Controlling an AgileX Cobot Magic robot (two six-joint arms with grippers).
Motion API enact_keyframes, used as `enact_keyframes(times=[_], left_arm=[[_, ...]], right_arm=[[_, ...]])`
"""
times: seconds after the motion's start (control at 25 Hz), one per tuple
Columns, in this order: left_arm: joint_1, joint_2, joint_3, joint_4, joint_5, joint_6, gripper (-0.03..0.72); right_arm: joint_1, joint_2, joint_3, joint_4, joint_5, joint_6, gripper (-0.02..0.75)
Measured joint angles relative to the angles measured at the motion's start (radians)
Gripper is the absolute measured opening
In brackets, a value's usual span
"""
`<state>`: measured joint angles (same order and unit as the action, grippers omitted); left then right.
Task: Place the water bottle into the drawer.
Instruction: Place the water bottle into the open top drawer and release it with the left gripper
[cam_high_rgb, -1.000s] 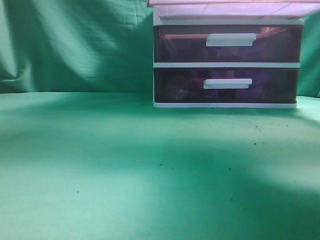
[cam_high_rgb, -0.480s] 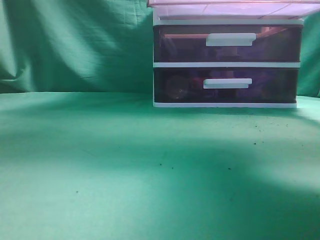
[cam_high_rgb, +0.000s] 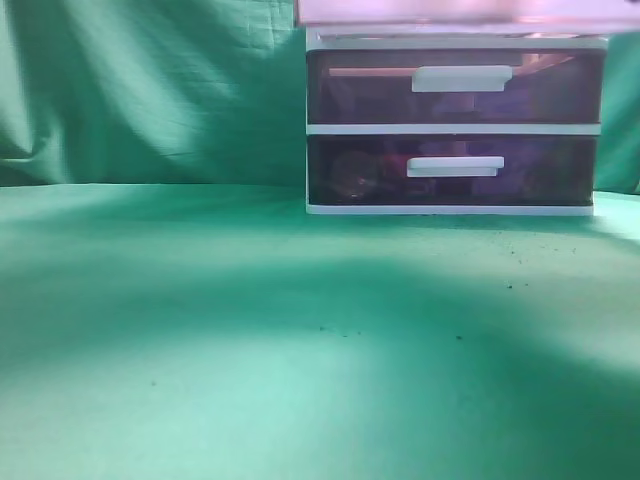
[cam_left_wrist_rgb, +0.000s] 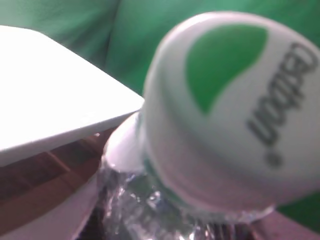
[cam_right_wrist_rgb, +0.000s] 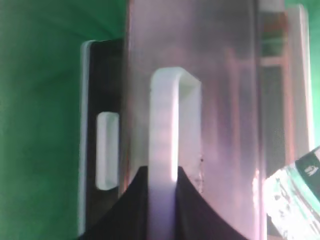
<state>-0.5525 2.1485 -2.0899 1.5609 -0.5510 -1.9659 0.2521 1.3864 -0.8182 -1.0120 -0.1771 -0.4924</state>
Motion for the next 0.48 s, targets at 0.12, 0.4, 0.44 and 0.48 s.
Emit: enact_keyframes(times=[0.12,0.4,0.44,0.48], left_arm=[[0.000,0.040,-0.001,-0.035,0.022,-0.002,0.314],[0.000,0.075,-0.001,-0.029,0.028,-0.037,0.314],[0.000,0.075,-0.001,-0.029,0.028,-0.039,0.314],[0.000,0.075,-0.001,-0.029,0.028,-0.049,0.314]], right_arm=[[0.000,0.000,0.011,-0.005,-0.002,0.004,0.078],[0.000,0.000,0.013,-0.005,-0.002,0.004,0.078],[0.000,0.000,0.013,-0.005,-0.002,0.004,0.078],[0.000,0.000,0.013,-0.005,-0.002,0.004,0.078]])
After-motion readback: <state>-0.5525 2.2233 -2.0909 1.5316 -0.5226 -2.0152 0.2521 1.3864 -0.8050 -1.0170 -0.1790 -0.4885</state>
